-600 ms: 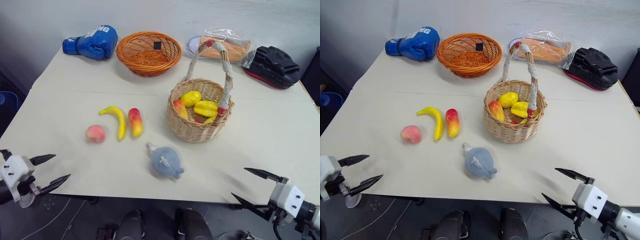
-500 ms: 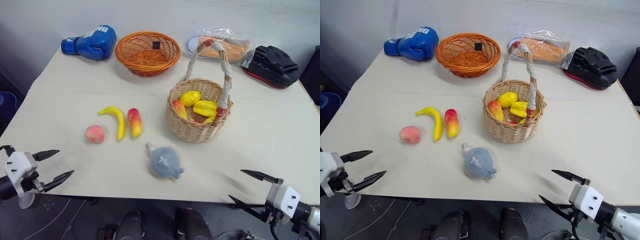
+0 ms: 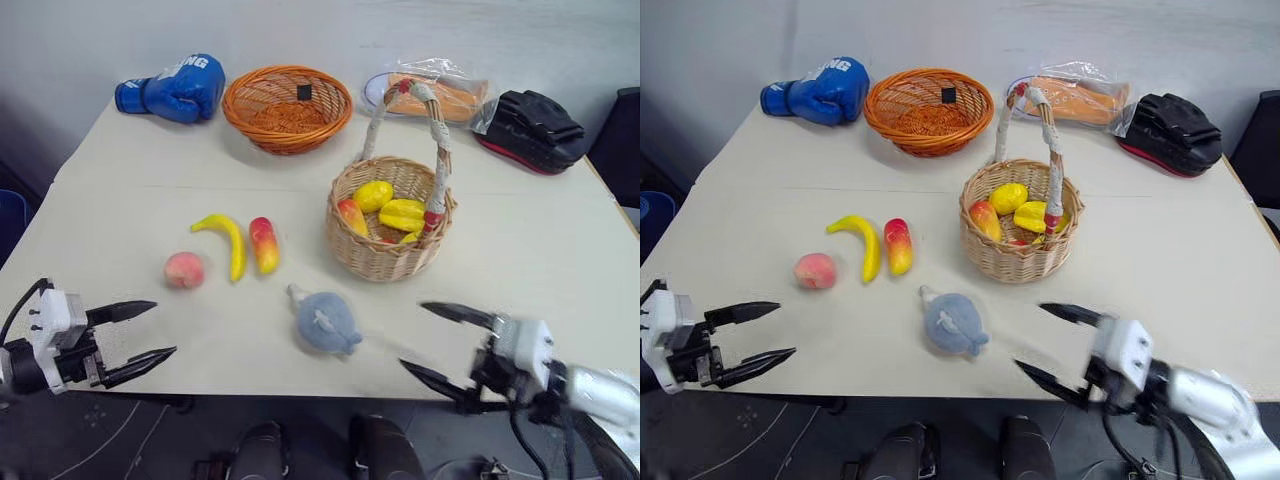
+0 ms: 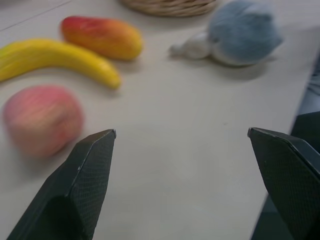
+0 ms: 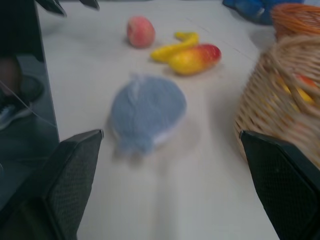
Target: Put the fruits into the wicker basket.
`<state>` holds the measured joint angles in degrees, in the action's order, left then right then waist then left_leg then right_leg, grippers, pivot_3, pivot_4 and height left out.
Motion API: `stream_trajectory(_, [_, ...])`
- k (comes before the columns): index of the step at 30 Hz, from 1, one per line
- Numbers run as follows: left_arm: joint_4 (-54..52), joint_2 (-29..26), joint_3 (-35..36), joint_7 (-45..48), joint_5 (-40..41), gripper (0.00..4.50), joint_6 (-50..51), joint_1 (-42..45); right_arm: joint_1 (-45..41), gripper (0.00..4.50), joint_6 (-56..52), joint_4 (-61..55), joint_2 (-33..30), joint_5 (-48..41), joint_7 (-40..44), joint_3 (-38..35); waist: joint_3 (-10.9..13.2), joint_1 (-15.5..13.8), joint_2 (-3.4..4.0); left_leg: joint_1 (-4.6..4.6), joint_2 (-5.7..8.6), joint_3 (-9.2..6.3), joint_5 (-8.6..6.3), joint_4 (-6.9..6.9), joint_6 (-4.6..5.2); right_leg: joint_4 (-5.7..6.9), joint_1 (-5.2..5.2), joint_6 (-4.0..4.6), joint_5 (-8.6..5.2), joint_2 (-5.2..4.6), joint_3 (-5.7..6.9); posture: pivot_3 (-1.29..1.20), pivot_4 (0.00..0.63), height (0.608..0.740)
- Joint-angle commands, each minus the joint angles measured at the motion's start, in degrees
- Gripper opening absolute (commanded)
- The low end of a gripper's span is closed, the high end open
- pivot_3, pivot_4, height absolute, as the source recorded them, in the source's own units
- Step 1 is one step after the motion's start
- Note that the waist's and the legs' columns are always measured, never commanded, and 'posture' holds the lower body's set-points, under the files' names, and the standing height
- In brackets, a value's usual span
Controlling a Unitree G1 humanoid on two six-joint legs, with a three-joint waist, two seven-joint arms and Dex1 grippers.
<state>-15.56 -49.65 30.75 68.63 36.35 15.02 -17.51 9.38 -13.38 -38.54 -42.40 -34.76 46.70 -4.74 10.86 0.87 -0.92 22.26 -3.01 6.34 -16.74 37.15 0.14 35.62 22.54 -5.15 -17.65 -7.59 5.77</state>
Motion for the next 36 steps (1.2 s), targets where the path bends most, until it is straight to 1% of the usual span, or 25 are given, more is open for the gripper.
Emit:
stream_trajectory(1, [-5.63, 0.46, -2.10, 2.80, 2.06, 4.45, -0.73, -0.46, -8.99, 4.50, -9.05, 0.46, 2.75, -0.62, -4.60, 7.02, 0.01, 0.02, 0.02, 0.03, 0.01, 0.00, 0.02, -0.01, 0.02, -0.01, 0.02, 0.03, -0.01, 0.01, 0.02, 0.00, 0.150, 0.740])
stream_trajectory(2, [-6.18, 1.08, -3.30, 2.96, 2.24, 4.45, -1.06, 0.21, -13.58, 4.50, -11.78, 2.48, 4.79, 0.86, -5.97, 10.36, 0.01, -0.04, 0.03, 0.09, 0.03, 0.02, 0.04, -0.01, 0.07, 0.00, 0.09, 0.05, -0.03, 0.01, 0.01, 0.00, 0.150, 0.740])
stream_trajectory(5, [-5.38, 1.38, -6.27, 4.80, -0.44, 4.45, -4.30, 1.53, -21.73, 4.50, -17.29, 7.52, 7.39, 4.75, -7.06, 16.93, 0.02, -0.02, 0.04, 0.15, 0.02, 0.04, 0.13, 0.02, 0.17, 0.10, 0.20, 0.09, -0.06, 0.10, 0.11, 0.00, 0.150, 0.740])
stream_trajectory(8, [-4.71, 1.41, -7.87, 4.70, -0.51, 4.45, -3.96, 2.67, -25.47, 4.50, -18.26, 12.05, 8.86, 6.98, -5.50, 20.26, 0.02, -0.25, 0.03, 0.21, 0.10, 0.09, 0.14, 0.02, 0.23, 0.12, 0.26, 0.08, -0.06, 0.10, 0.36, 0.00, 0.150, 0.740])
stream_trajectory(10, [-4.91, 1.72, -8.94, 4.64, -1.17, 4.45, -4.47, 2.53, -27.28, 4.50, -17.31, 15.04, 9.39, 8.78, -2.73, 23.00, 0.02, -0.25, 0.04, 0.22, 0.15, 0.18, 0.11, 0.08, 0.30, 0.14, 0.26, 0.04, -0.04, 0.11, 0.39, 0.00, 0.150, 0.740])
stream_trajectory(13, [-6.40, 3.33, -9.78, 3.02, -1.68, 4.45, -4.88, 0.61, -29.06, 4.50, -20.63, 19.29, 10.10, 8.08, 1.29, 25.63, 0.02, -0.04, 0.03, 0.20, 0.22, 0.32, 0.09, 0.12, 0.47, 0.12, 0.26, -0.12, 0.03, 0.16, 0.36, 0.00, 0.150, 0.740])
stream_trajectory(15, [-6.80, 4.12, -10.09, 2.37, -2.16, 4.50, -5.40, -0.22, -29.40, 4.11, -21.26, 20.74, 10.40, 7.70, 3.21, 25.87, 0.01, 0.18, 0.01, 0.19, 0.22, 0.38, 0.06, 0.14, 0.54, 0.12, 0.25, -0.17, 0.06, 0.12, 0.32, 0.00, 0.150, 0.740])
stream_trajectory(16, [-7.07, 4.33, -10.19, 2.13, -2.19, 4.50, -5.34, -0.44, -29.10, 3.87, -22.05, 20.51, 10.35, 6.08, 4.47, 24.73, 0.01, 0.29, 0.01, 0.19, 0.23, 0.39, 0.06, 0.15, 0.55, 0.12, 0.25, -0.18, 0.07, 0.11, 0.32, 0.00, 0.150, 0.740])
stream_trajectory(19, [-8.18, 5.78, -10.57, -0.22, -1.69, 4.50, -5.35, 0.73, -27.80, 2.85, -25.16, 17.87, 9.70, -0.95, 7.50, 19.15, 0.01, 0.39, 0.01, 0.18, 0.15, 0.35, 0.06, 0.16, 0.53, 0.15, 0.24, -0.18, 0.07, 0.07, 0.33, 0.00, 0.150, 0.740])
stream_trajectory(21, [-9.55, 7.06, -11.31, -2.17, -0.84, 4.50, -4.78, 1.80, -25.73, 2.14, -24.26, 15.64, 7.46, -2.16, 8.90, 15.76, 0.02, 0.19, 0.03, 0.18, 0.14, 0.32, 0.07, 0.16, 0.51, 0.17, 0.24, -0.18, 0.07, 0.03, 0.34, 0.00, 0.150, 0.740])
stream_trajectory(22, [-10.14, 7.59, -11.79, -2.77, -0.53, 4.50, -4.43, 2.12, -24.35, 1.85, -24.00, 14.09, 5.81, -2.56, 9.72, 14.25, 0.02, 0.07, 0.03, 0.18, 0.16, 0.32, 0.07, 0.17, 0.52, 0.20, 0.24, -0.18, 0.07, 0.02, 0.33, 0.00, 0.150, 0.740])
stream_trajectory(24, [-10.75, 8.67, -13.71, -3.58, -0.85, 4.50, -4.21, 2.98, -17.56, 1.30, -30.30, 7.70, -0.65, -13.37, 13.29, 5.71, 0.04, -0.80, 0.08, 0.18, 0.17, 0.33, 0.07, 0.18, 0.51, 0.16, 0.23, -0.20, 0.08, 0.00, 0.31, 0.00, 0.150, 0.740])
stream_trajectory(25, [-11.04, 9.03, -14.29, -3.88, -0.90, 4.50, -4.00, 3.15, -15.04, 0.99, -32.48, 5.59, -2.65, -17.45, 13.70, 2.46, 0.05, -0.98, 0.10, 0.20, 0.24, 0.32, 0.05, 0.16, 0.55, 0.11, 0.22, -0.21, 0.08, 0.01, 0.32, 0.00, 0.150, 0.740])
stream_trajectory(26, [-11.38, 10.23, -15.10, -5.43, -0.90, 4.50, -3.85, 4.28, -10.61, 0.75, -34.72, 3.77, -5.10, -21.24, 13.11, -3.50, 0.05, -1.02, 0.08, 0.16, 0.24, 0.33, 0.01, 0.11, 0.59, 0.02, 0.15, -0.22, 0.08, 0.01, 0.31, 0.00, 0.150, 0.740])
stream_trajectory(27, [-11.59, 11.01, -15.51, -6.52, -0.81, 4.50, -3.79, 4.99, -7.75, 0.75, -35.82, 2.77, -6.54, -23.32, 12.16, -7.32, 0.05, -1.35, 0.08, 0.16, 0.18, 0.32, -0.03, 0.13, 0.57, -0.03, 0.11, -0.22, 0.08, -0.01, 0.30, 0.00, 0.150, 0.740])
stream_trajectory(28, [-12.19, 11.78, -16.05, -7.71, -0.35, 4.50, -3.25, 5.82, -3.66, 0.75, -37.03, 2.08, -8.03, -24.33, 11.30, -12.75, 0.03, -1.53, 0.04, 0.18, 0.17, 0.29, -0.04, 0.11, 0.58, -0.10, 0.10, -0.22, 0.08, -0.01, 0.33, 0.00, 0.150, 0.740])
stream_trajectory(29, [-12.49, 12.22, -16.25, -8.31, -0.01, 4.50, -2.88, 6.30, -0.96, 0.75, -37.78, 1.52, -9.01, -25.16, 10.43, -16.21, 0.03, -1.69, 0.02, 0.13, 0.14, 0.29, -0.07, 0.13, 0.55, -0.12, 0.02, -0.22, 0.08, 0.02, 0.33, 0.00, 0.150, 0.740])
stream_trajectory(31, [-13.57, 13.12, -17.53, -9.85, 1.43, 4.50, -0.95, 7.86, 5.46, 0.75, -37.18, 4.00, -9.82, -22.49, 10.25, -26.34, 0.00, -1.71, -0.04, 0.09, 0.09, 0.35, -0.08, 0.14, 0.53, -0.11, 0.02, -0.22, 0.09, 0.09, 0.29, 0.00, 0.150, 0.740])
stream_trajectory(32, [-13.62, 13.44, -18.35, -10.18, 1.56, 4.50, -0.54, 8.76, 7.71, 0.75, -35.77, 6.76, -10.55, -19.83, 11.12, -30.28, -0.01, -1.90, -0.04, 0.06, 0.10, 0.36, -0.08, 0.15, 0.52, -0.09, 0.01, -0.22, 0.09, 0.10, 0.28, 0.00, 0.150, 0.740])
stream_trajectory(33, [-13.54, 14.13, -19.98, -10.73, 1.69, 4.50, 0.14, 10.54, 7.51, 0.75, -30.32, 14.69, -11.55, -14.25, 10.90, -33.81, -0.01, -2.03, -0.03, 0.04, 0.11, 0.38, -0.07, 0.18, 0.53, -0.07, 0.00, -0.23, 0.09, 0.13, 0.25, 0.00, 0.150, 0.740])
stream_trajectory(34, [-13.41, 14.55, -21.06, -11.06, 1.70, 4.50, 0.55, 11.73, 6.88, 0.75, -26.35, 20.25, -12.23, -10.44, 10.73, -35.61, -0.01, -2.09, -0.04, 0.01, 0.14, 0.43, -0.05, 0.20, 0.56, -0.06, -0.01, -0.27, 0.11, 0.21, 0.23, 0.00, 0.150, 0.740])
stream_trajectory(35, [-13.08, 14.98, -22.22, -11.22, 1.66, 4.50, 0.92, 13.27, 4.55, 0.75, -21.42, 26.88, -12.76, -6.72, 9.87, -35.94, -0.01, -2.16, -0.04, -0.02, 0.21, 0.48, -0.03, 0.26, 0.60, -0.08, -0.05, -0.33, 0.18, 0.31, 0.21, 0.00, 0.150, 0.740])
stream_trajectory(36, [-12.87, 15.24, -22.91, -11.32, 1.64, 4.50, 1.23, 14.25, 0.94, 0.75, -15.44, 33.80, -12.92, -2.43, 7.90, -34.72, -0.01, -2.14, -0.04, 0.00, 0.27, 0.55, -0.06, 0.29, 0.54, -0.15, -0.05, -0.37, 0.27, 0.31, 0.16, 0.00, 0.150, 0.740])
